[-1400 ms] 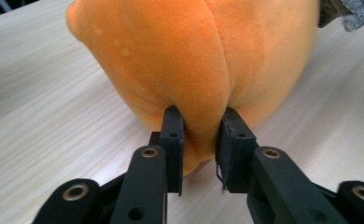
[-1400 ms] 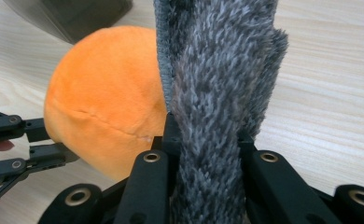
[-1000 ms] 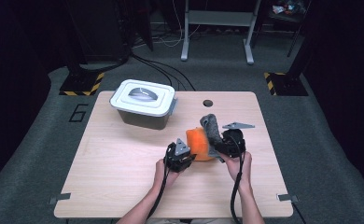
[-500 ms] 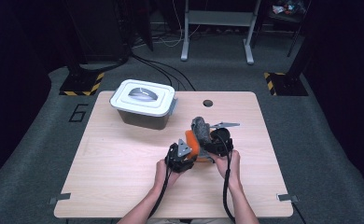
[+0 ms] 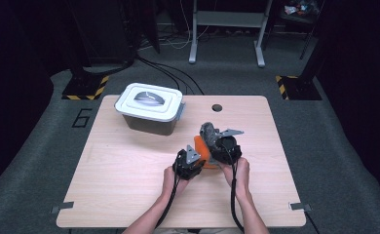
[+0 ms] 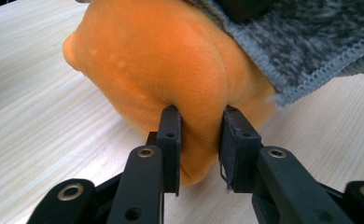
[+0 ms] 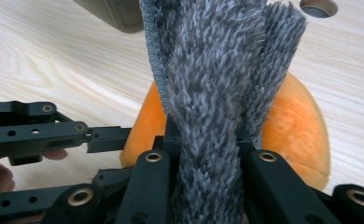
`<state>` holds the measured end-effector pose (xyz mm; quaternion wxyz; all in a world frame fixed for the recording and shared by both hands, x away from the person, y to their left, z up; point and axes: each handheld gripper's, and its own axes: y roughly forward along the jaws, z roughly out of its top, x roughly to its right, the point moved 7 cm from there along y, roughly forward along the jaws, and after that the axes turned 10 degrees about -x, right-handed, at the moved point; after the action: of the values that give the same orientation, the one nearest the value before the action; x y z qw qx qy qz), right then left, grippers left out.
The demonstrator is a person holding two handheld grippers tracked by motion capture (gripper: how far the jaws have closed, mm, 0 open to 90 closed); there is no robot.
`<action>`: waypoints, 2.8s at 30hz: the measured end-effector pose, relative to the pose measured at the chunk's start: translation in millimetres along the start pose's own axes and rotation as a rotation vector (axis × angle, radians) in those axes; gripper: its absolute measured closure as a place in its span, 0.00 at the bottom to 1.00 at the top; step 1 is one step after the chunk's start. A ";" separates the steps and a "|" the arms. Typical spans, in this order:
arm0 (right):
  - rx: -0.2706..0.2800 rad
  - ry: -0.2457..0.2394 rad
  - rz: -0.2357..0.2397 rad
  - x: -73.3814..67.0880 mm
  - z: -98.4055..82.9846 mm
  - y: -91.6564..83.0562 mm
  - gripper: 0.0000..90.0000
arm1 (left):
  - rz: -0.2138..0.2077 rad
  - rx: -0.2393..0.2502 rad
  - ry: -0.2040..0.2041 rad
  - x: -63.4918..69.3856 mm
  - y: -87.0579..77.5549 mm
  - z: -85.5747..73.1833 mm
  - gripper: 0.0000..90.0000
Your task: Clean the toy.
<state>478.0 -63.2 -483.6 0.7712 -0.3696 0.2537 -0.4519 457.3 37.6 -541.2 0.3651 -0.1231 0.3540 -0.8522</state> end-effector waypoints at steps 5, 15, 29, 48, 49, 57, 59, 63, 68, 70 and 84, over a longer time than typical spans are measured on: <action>0.003 0.012 0.003 6.3 -3.0 -3.5 0.85 | 0.001 0.002 0.011 0.9 -0.1 -0.3 0.80; 0.017 0.036 -0.036 27.1 -10.3 -10.7 0.85 | -0.007 0.005 0.015 2.2 -0.6 -1.2 0.80; -0.010 0.158 -0.088 70.4 -29.6 -5.9 0.85 | -0.012 0.000 0.010 0.3 0.5 -4.5 0.79; -0.100 0.244 -0.048 88.9 -50.2 18.4 0.84 | -0.006 0.002 0.004 -1.2 0.8 -4.1 0.79; -0.091 0.243 -0.049 88.1 -49.2 14.3 0.84 | -0.007 0.001 0.001 -1.2 0.7 -4.1 0.79; 0.059 0.162 0.016 53.4 -17.9 -36.3 0.84 | -0.004 0.004 0.008 0.8 2.1 -2.5 0.79; 0.071 0.141 0.048 40.7 -9.0 -41.8 0.84 | -0.002 0.005 0.007 0.9 2.1 -2.5 0.79; 0.071 0.110 0.085 24.2 0.5 -37.2 0.84 | -0.003 0.005 0.008 1.0 2.0 -2.4 0.79; 0.050 0.080 0.114 6.5 3.5 -24.0 0.84 | 0.000 0.011 0.005 0.9 2.0 -1.8 0.79; 0.033 0.070 0.121 -1.6 4.0 -18.7 0.84 | -0.001 0.009 0.006 1.1 1.9 -2.0 0.79; 0.003 0.004 -0.020 -2.4 3.1 -2.3 0.84 | -0.013 0.015 0.011 1.7 1.1 -1.7 0.79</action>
<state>478.0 -60.8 -479.7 0.7668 -0.3700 0.2506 -0.4608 456.0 36.7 -543.3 0.3584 -0.1179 0.3490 -0.8578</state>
